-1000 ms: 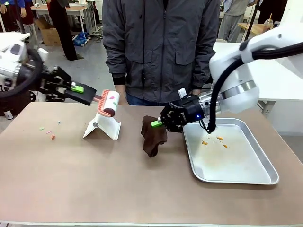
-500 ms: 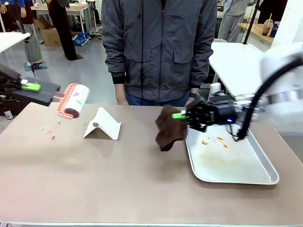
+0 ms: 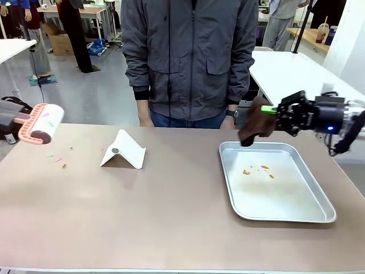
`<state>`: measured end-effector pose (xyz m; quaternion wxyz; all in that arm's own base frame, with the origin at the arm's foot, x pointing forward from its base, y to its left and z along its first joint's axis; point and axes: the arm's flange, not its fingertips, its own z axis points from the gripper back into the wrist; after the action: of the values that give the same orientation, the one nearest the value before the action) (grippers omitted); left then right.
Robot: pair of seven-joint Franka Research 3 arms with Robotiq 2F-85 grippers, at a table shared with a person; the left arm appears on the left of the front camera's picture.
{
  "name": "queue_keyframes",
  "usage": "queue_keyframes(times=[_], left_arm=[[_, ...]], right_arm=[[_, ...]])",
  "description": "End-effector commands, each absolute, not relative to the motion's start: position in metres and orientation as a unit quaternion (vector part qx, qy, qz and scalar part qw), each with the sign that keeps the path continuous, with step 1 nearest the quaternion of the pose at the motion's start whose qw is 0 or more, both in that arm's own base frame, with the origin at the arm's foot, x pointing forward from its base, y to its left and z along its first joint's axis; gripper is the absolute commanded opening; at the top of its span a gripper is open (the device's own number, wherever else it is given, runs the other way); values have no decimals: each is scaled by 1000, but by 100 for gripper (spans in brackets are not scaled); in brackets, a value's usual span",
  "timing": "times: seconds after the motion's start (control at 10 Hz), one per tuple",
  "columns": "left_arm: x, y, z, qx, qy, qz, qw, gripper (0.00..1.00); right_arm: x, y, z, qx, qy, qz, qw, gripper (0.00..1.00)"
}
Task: Clean the surface of the table.
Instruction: Hold the Lint Roller with your left hand and the towel with your right hand.
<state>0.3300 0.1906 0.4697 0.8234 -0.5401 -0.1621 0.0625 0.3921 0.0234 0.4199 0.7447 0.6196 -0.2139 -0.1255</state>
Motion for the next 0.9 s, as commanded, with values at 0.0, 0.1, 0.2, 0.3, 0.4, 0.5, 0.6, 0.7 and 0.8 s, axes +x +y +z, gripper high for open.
queue_keyframes(times=[0.0, 0.1, 0.2, 0.3, 0.4, 0.5, 0.6, 0.7, 0.8], left_arm=[[320, 211, 471, -544, -161, 72, 820, 0], [305, 234, 461, -549, -187, 93, 809, 0], [306, 226, 452, -564, -208, 118, 790, 0], [308, 216, 443, -578, -216, 152, 772, 0], [311, 206, 437, -588, -225, 160, 760, 0], [321, 194, 431, -587, -213, 172, 762, 0], [335, 175, 427, -574, -194, 196, 771, 0], [310, 216, 430, -581, -208, 161, 770, 0], [310, 216, 430, -581, -208, 161, 770, 0]], right_arm=[[309, -10, 392, 622, -220, -137, 739, 0], [305, -29, 385, 624, -195, -131, 745, 0], [300, -44, 378, 632, -183, -120, 743, 0], [295, -53, 373, 636, -186, -118, 740, 0], [293, -53, 370, 636, -191, -110, 740, 0], [295, -49, 368, 630, -199, -116, 742, 0], [365, -77, 388, 628, -180, -133, 745, 0], [365, -77, 388, 628, -180, -133, 745, 0], [365, -77, 388, 628, -180, -133, 745, 0]])
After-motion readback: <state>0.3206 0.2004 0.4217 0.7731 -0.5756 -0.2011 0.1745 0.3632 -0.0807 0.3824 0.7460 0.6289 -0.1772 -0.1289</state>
